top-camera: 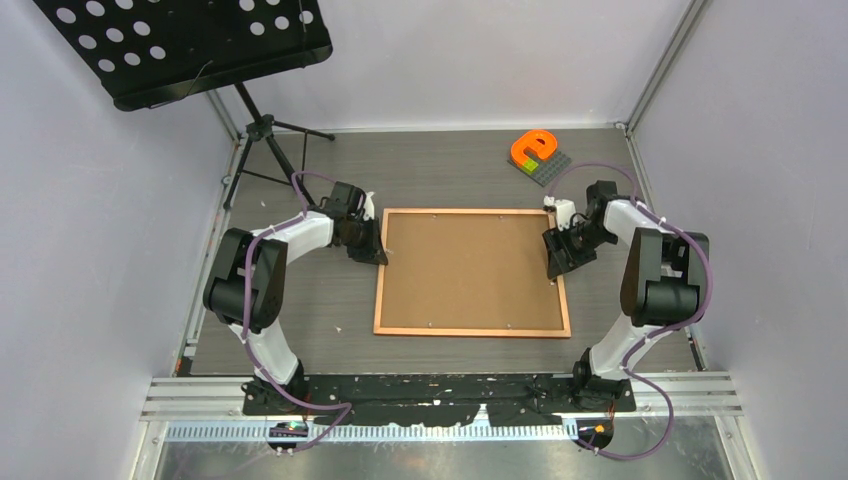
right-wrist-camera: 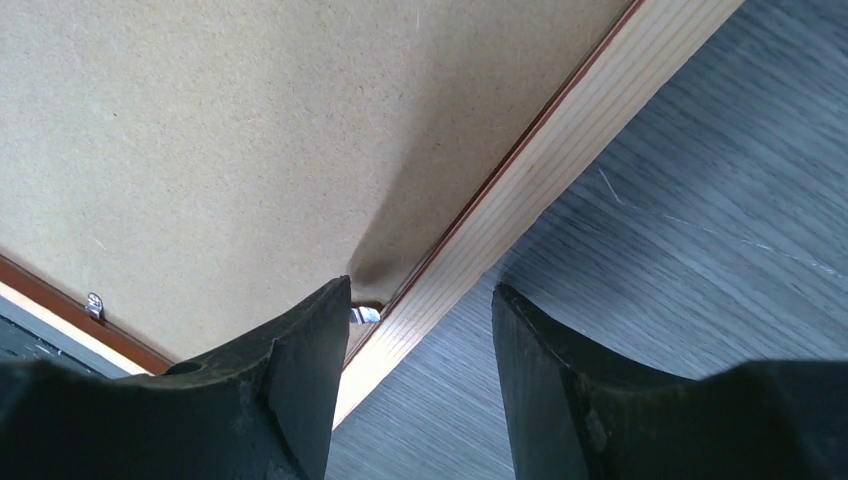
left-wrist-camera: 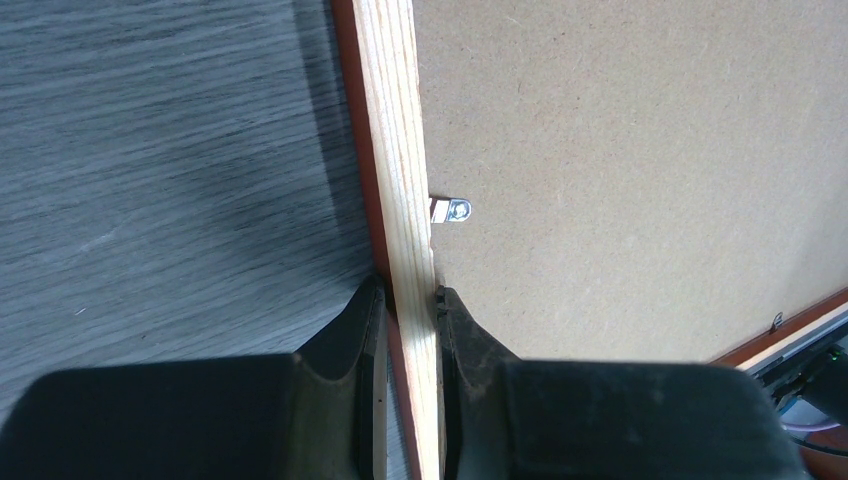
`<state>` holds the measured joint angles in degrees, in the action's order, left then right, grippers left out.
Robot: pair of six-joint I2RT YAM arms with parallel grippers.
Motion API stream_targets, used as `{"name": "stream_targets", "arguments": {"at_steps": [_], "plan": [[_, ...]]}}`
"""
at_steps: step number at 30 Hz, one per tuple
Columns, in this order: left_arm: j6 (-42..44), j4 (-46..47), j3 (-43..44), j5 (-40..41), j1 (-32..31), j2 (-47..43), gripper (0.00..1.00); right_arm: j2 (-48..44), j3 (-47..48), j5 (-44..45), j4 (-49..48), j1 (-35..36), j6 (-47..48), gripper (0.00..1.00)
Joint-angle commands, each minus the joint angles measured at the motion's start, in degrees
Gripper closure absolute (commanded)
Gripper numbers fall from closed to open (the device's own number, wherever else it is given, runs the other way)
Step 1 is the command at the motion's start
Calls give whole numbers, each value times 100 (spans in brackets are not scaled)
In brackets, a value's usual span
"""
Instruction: Put the photo into the frame
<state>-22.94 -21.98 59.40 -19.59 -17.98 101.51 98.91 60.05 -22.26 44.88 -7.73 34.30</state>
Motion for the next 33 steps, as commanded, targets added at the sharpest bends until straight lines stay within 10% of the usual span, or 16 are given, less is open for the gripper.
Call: {"name": "stream_targets", "arguments": {"at_steps": [1,33], "plan": [[227,-253,2,97,40,153,97,-15,-215,115,-140,5,-28,40],[249,-285,34,130,57,152,98,-588,-567,803,-244,368,762,49]]}}
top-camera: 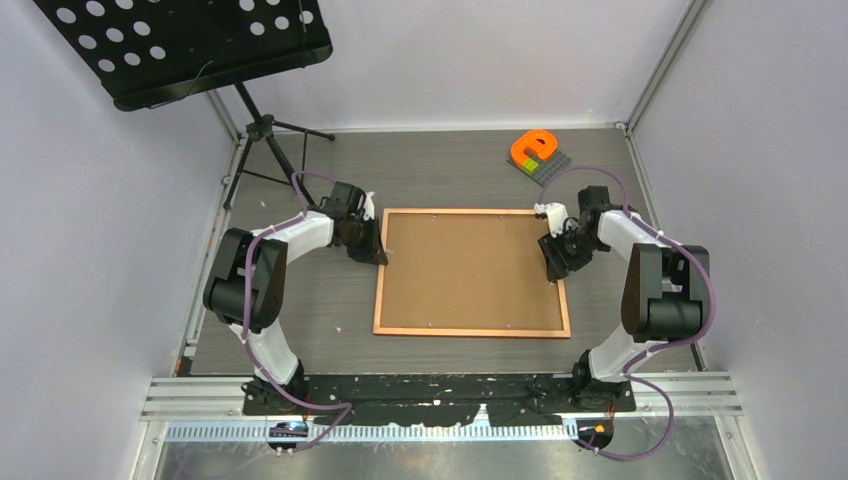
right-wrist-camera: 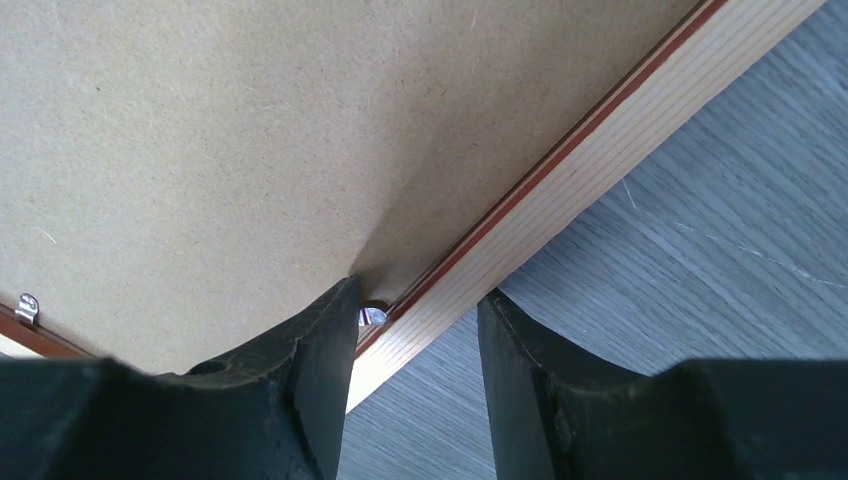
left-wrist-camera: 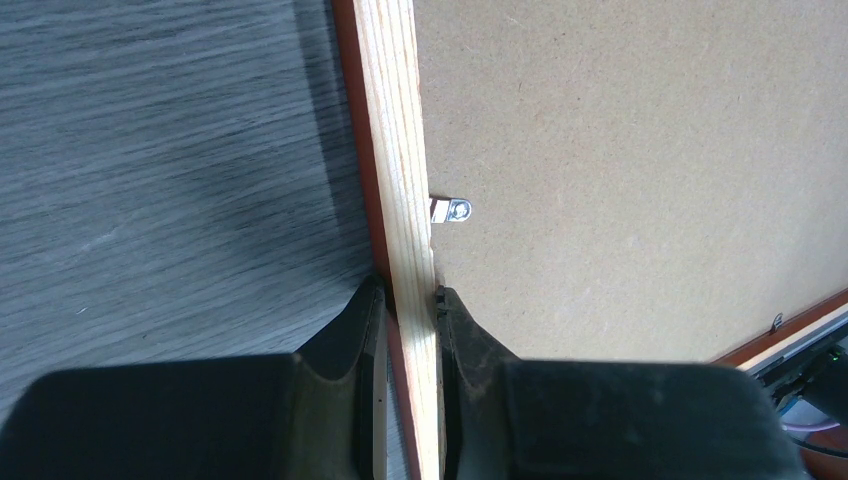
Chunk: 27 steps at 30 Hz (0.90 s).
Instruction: Put the photo into the frame
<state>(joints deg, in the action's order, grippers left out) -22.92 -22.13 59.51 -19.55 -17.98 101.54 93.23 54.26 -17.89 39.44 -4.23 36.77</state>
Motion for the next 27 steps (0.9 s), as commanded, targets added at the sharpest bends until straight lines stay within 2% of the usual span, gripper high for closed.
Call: {"name": "stream_targets", "arguments": {"at_steps": [1,15,27], "plan": [[244,-266,24,134,57,151,98,-22,38,372,310,19,546,50],[247,-263,23,140,84,161,98,109,200,331,591,19,1158,50],[244,-268,24,137,83,131,98,63,259,-38,855,-4,1609,49]]}}
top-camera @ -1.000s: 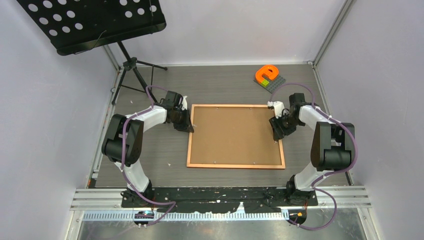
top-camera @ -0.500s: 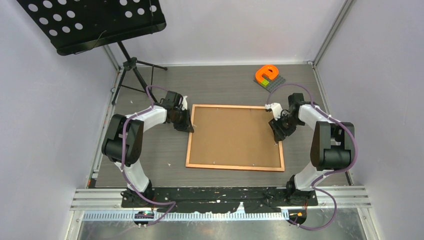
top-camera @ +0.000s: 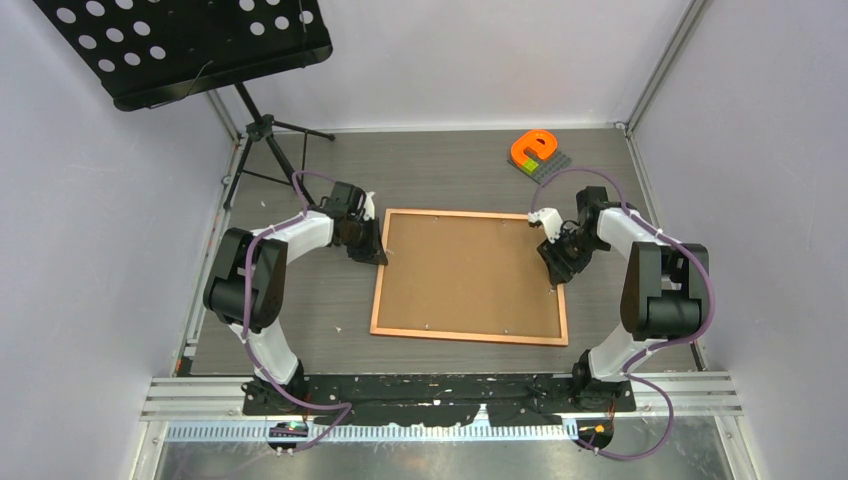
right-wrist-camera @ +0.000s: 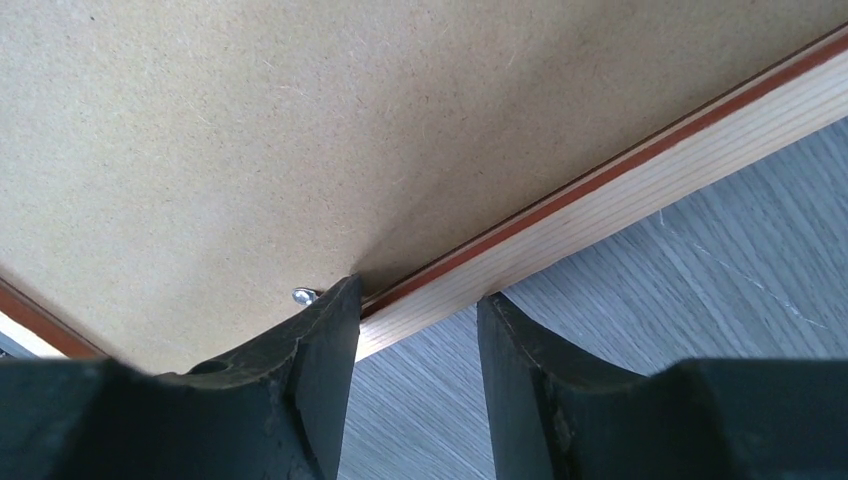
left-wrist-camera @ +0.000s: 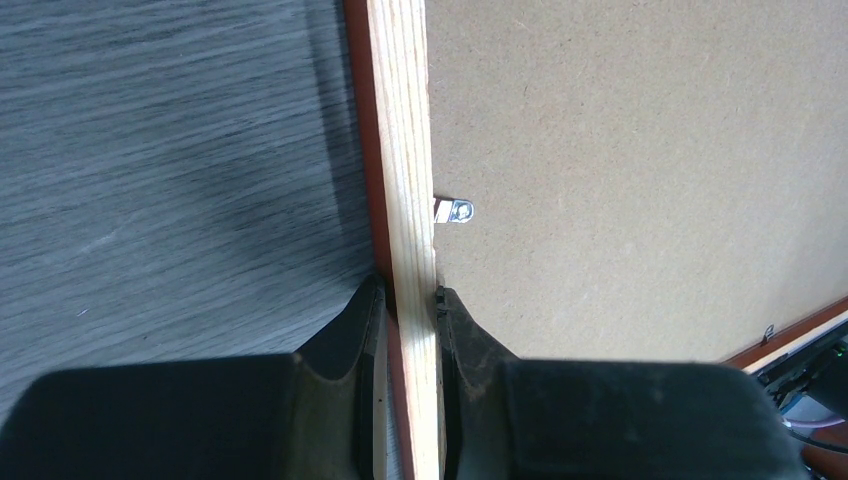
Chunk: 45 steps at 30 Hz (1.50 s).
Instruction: Put the photo into the frame
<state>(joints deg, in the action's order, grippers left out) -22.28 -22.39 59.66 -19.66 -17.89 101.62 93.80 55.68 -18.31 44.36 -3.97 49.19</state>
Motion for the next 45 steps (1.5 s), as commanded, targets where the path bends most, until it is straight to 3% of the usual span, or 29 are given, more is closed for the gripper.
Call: {"name": "stream_targets", "arguments": {"at_steps": [1,14,20,29,37,40,45], "plan": [[180,-244,4,148,75,119,98,13,190,-37,363,-45,317,48],[180,-251,3,153,84,82,93,541,680,-169,118,-221,-1479,45],[189,-248,1,157,84,67,92,756,725,-224,65,-276,-1604,54],[215,-271,22,247,84,1,89,1032,1137,-497,116,-298,-1728,77],[298,-310,84,461,92,-105,86,1560,2108,-685,175,-293,-1914,81],[349,-330,98,578,93,-164,81,1771,2409,-686,197,-289,-1971,81],[428,-458,201,831,95,-299,52,1899,2597,-644,142,-289,-1995,79]]}}
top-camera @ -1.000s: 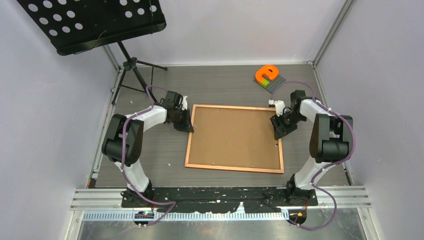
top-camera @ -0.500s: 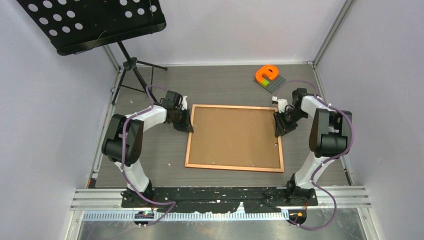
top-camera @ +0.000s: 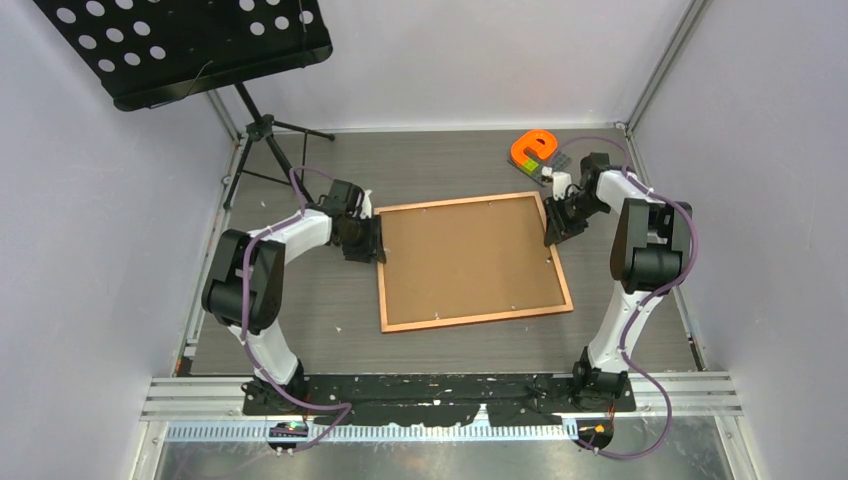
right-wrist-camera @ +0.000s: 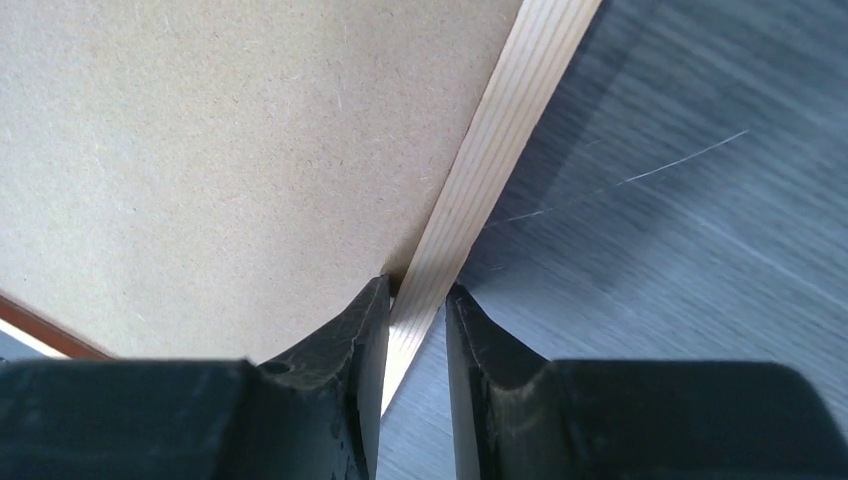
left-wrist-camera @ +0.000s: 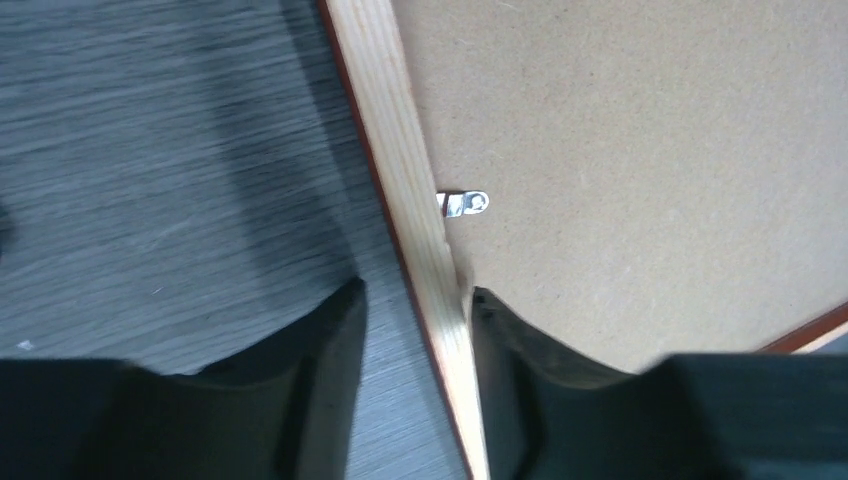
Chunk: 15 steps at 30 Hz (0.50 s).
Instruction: Put the photo into the frame
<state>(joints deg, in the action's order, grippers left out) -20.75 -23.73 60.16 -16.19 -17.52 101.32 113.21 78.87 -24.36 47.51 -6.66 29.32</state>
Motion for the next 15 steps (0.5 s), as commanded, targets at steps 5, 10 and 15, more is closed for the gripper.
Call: {"name": "stream_targets", "arguments": {"at_steps": [5,10,15], "plan": [[386,-377,225,533,56,-570,40,-136,147,18,-307,-28,-22,60],[617,-378,255,444,18,-982,22,-404,47,-8,-344,-29,-57,39],[1025,-442,324,419,-330,-1254,15,-817,-50,-72,-348,-47,-116,34]]}}
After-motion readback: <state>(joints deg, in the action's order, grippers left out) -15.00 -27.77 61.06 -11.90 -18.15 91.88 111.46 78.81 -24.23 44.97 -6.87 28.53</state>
